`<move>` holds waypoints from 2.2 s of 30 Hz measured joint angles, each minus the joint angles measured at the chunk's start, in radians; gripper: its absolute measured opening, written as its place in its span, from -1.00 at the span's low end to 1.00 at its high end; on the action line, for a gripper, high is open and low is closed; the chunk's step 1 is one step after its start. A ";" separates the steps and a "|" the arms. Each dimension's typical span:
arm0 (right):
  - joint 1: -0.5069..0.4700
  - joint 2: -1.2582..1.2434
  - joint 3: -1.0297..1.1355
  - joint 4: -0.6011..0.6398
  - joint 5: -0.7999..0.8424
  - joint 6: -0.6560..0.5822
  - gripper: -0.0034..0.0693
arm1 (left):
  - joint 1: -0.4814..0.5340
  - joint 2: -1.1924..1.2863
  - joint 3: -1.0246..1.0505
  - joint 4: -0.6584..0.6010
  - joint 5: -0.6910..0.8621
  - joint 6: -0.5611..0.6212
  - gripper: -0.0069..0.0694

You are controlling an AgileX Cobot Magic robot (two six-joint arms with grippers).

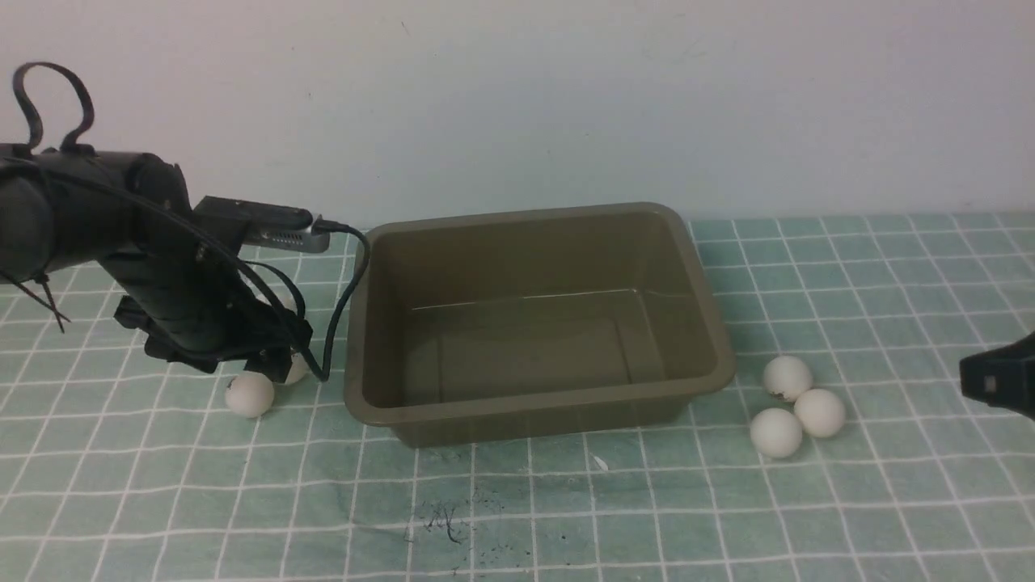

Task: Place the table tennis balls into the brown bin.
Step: 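Reach for and grasp a ping pong ball on the table beside the basket, then drop the ball into the bin, then reach for and grasp a ping pong ball on the table, then release the ping pong ball into the bin and lift the gripper away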

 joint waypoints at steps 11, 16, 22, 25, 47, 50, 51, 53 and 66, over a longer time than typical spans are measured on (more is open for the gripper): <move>0.000 0.001 0.000 0.000 -0.003 0.000 -0.94 | 0.000 0.087 -0.001 0.045 -0.011 0.000 0.08; 0.000 0.032 0.000 -0.042 -0.008 0.000 -0.93 | 0.000 0.016 -0.002 0.045 0.143 -0.002 0.10; 0.000 0.171 0.000 -0.063 -0.056 -0.039 -0.79 | -0.026 -0.194 -0.002 -0.056 0.202 0.001 0.10; 0.001 0.279 -0.023 -0.063 -0.109 -0.078 -0.57 | -0.074 -0.251 -0.002 -0.182 0.146 0.032 0.10; 0.005 0.849 -0.275 0.007 -0.157 -0.106 0.62 | -0.139 -0.166 -0.066 -0.442 0.063 0.223 0.53; 0.005 0.875 -0.280 0.032 -0.166 -0.108 0.61 | -0.062 -0.217 -0.101 -0.443 0.115 0.212 0.00; 0.005 0.880 -0.281 0.035 -0.171 -0.109 0.59 | -0.031 -0.230 -0.105 -0.439 0.126 0.211 -0.19; 0.005 0.896 -0.286 0.051 -0.175 -0.109 0.54 | 0.032 -0.247 -0.110 -0.423 0.153 0.210 -0.56; -0.021 0.802 -0.392 0.078 0.061 -0.098 0.09 | 0.176 -0.100 -0.102 -0.386 0.268 0.307 -0.64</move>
